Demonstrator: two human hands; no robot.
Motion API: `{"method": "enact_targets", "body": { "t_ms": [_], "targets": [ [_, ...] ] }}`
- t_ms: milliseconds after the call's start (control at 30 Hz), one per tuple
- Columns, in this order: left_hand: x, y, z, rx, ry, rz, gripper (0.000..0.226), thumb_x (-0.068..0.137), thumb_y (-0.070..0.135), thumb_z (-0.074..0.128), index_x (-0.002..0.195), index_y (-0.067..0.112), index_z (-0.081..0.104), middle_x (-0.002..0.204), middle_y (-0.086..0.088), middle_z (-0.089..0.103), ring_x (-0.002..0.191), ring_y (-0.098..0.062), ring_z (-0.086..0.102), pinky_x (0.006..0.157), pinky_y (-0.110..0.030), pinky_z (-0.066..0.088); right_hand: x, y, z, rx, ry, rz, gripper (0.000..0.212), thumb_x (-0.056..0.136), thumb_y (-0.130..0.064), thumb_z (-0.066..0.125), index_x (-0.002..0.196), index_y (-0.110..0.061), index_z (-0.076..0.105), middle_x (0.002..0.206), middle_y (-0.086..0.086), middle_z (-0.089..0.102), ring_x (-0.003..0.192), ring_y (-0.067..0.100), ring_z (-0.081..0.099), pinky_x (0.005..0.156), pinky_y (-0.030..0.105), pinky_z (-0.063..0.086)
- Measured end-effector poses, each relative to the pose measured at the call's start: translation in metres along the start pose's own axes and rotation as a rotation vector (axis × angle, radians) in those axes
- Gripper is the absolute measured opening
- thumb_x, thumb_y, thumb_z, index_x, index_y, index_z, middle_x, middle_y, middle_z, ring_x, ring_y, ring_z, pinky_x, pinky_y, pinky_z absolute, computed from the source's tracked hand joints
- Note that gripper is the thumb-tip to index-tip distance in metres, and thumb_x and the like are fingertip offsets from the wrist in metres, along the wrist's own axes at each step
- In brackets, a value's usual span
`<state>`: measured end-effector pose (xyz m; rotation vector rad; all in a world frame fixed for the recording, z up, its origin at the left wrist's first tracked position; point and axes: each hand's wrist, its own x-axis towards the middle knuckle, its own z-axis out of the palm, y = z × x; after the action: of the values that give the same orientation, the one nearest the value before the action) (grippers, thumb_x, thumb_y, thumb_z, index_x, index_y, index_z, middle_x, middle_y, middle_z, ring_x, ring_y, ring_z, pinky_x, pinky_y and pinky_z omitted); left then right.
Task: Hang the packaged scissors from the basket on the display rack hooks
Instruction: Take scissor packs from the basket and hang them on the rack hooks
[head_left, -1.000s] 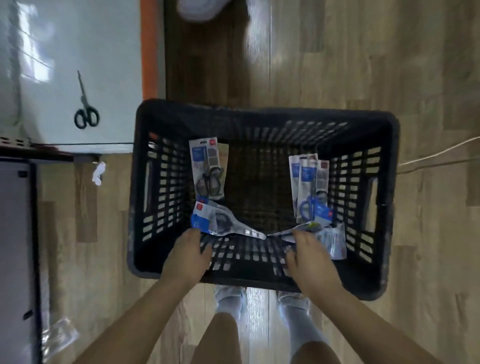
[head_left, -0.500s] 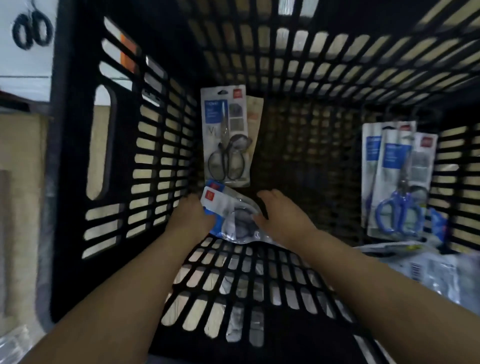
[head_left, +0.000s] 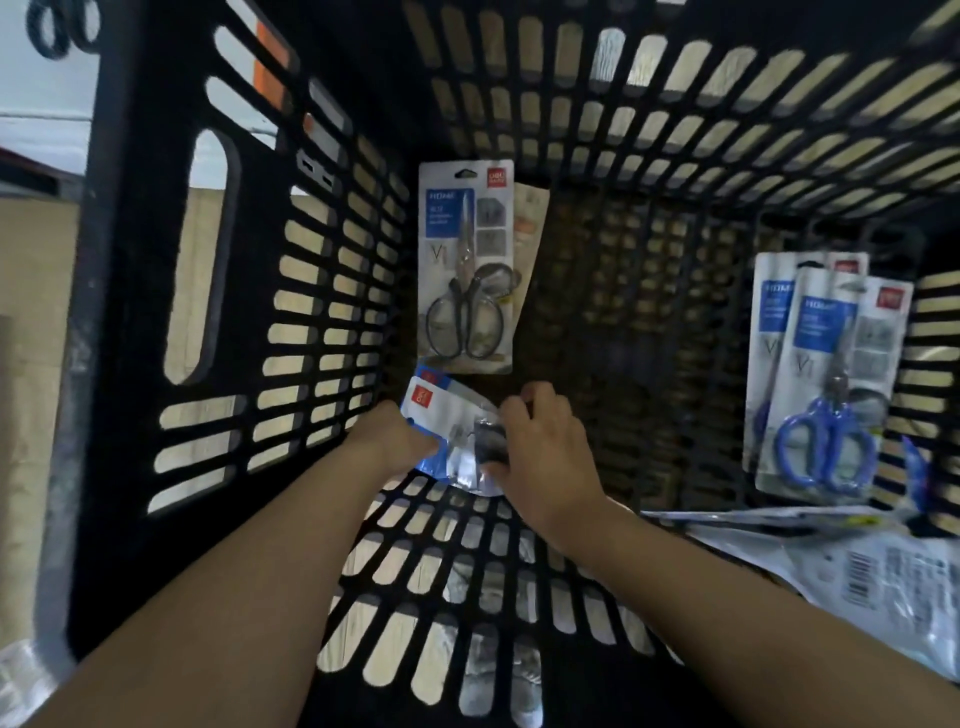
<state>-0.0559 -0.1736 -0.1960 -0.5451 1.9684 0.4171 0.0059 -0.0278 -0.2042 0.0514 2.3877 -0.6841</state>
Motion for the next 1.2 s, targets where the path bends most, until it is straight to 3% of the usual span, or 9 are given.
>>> {"method": "enact_targets", "body": {
  "t_ms": [233, 367, 500, 633, 700, 800, 900, 1033, 1200],
  "targets": [
    [-0.002, -0.001, -0.003, -0.065, 0.074, -0.058, 0.038, 0.083, 0.003, 0.063, 0.12, 0.002, 0.054, 0.121, -0.014, 0.058, 0.107, -0.027, 0.054, 0.086, -0.031, 0.042, 0.004, 0.004, -0.001, 0.297, -0.214, 0.0, 0.039, 0.088, -0.018, 0.061, 0.118, -0.014, 0.037, 0.11, 0.008, 0.06, 0.1, 0.025, 0.059, 0.079, 0.032, 0.047],
    [-0.011, 0.002, -0.007, -0.096, 0.113, -0.09, 0.038, 0.085, 0.0, 0.061, 0.122, -0.002, 0.052, 0.121, -0.018, 0.056, 0.11, -0.03, 0.052, 0.087, -0.03, 0.041, 0.002, 0.02, -0.023, 0.647, -0.094, 0.096, 0.035, 0.085, -0.013, 0.066, 0.103, -0.017, 0.036, 0.094, -0.011, 0.054, 0.085, 0.008, 0.056, 0.062, 0.005, 0.042],
    [-0.026, 0.024, -0.015, -0.246, 0.058, -0.028, 0.026, 0.092, 0.005, 0.053, 0.114, -0.009, 0.057, 0.108, -0.022, 0.06, 0.106, -0.033, 0.055, 0.085, -0.033, 0.043, 0.004, 0.039, -0.066, 0.903, 0.046, 0.237, 0.038, 0.084, -0.014, 0.069, 0.105, -0.016, 0.038, 0.089, -0.016, 0.048, 0.076, -0.006, 0.047, 0.054, 0.0, 0.039],
    [-0.057, 0.059, -0.022, -0.668, -0.117, 0.024, 0.008, 0.093, 0.016, 0.054, 0.099, 0.012, 0.059, 0.105, -0.008, 0.06, 0.096, -0.018, 0.057, 0.085, -0.03, 0.044, 0.004, 0.048, -0.107, 1.174, 0.076, 0.284, 0.029, 0.084, -0.013, 0.069, 0.108, -0.015, 0.053, 0.1, -0.008, 0.063, 0.087, 0.0, 0.061, 0.066, 0.009, 0.051],
    [-0.07, 0.072, -0.02, -0.726, -0.177, 0.101, 0.021, 0.094, 0.028, 0.054, 0.11, 0.015, 0.056, 0.116, -0.004, 0.059, 0.11, -0.017, 0.053, 0.096, -0.031, 0.041, -0.002, 0.046, -0.119, 1.27, 0.06, 0.293, 0.036, 0.085, -0.012, 0.068, 0.118, -0.015, 0.055, 0.11, 0.0, 0.066, 0.101, 0.012, 0.064, 0.077, 0.022, 0.054],
    [-0.087, 0.09, -0.012, -0.762, -0.249, 0.16, 0.043, 0.093, 0.045, 0.048, 0.125, 0.018, 0.055, 0.128, 0.001, 0.056, 0.121, -0.015, 0.048, 0.103, -0.035, 0.034, -0.017, 0.036, -0.127, 1.46, 0.023, 0.328, 0.03, 0.087, -0.007, 0.062, 0.115, -0.017, 0.058, 0.111, 0.004, 0.068, 0.101, 0.018, 0.065, 0.079, 0.029, 0.055],
    [-0.099, 0.098, -0.005, -0.944, -0.335, 0.16, 0.036, 0.092, 0.046, 0.048, 0.119, 0.026, 0.06, 0.122, -0.001, 0.064, 0.119, -0.018, 0.054, 0.106, -0.04, 0.037, -0.03, 0.025, -0.128, 1.607, -0.052, 0.305, 0.027, 0.09, -0.007, 0.057, 0.115, -0.015, 0.061, 0.109, 0.007, 0.069, 0.098, 0.019, 0.067, 0.079, 0.032, 0.057],
    [-0.108, 0.097, -0.004, -1.187, -0.462, 0.111, 0.036, 0.096, 0.041, 0.042, 0.113, 0.019, 0.064, 0.113, -0.009, 0.069, 0.106, -0.025, 0.063, 0.092, -0.04, 0.049, -0.039, 0.015, -0.124, 1.585, -0.051, 0.369, 0.022, 0.094, -0.015, 0.054, 0.115, -0.017, 0.061, 0.111, 0.005, 0.069, 0.099, 0.018, 0.067, 0.084, 0.034, 0.056],
    [-0.119, 0.092, -0.012, -1.133, -0.439, 0.116, 0.034, 0.095, 0.042, 0.042, 0.107, 0.02, 0.065, 0.107, -0.009, 0.07, 0.097, -0.025, 0.065, 0.085, -0.042, 0.051, -0.048, 0.01, -0.129, 1.36, 0.068, 0.45, 0.02, 0.087, -0.022, 0.065, 0.106, -0.015, 0.065, 0.105, 0.004, 0.07, 0.101, 0.018, 0.065, 0.094, 0.039, 0.051]
  ]
}}
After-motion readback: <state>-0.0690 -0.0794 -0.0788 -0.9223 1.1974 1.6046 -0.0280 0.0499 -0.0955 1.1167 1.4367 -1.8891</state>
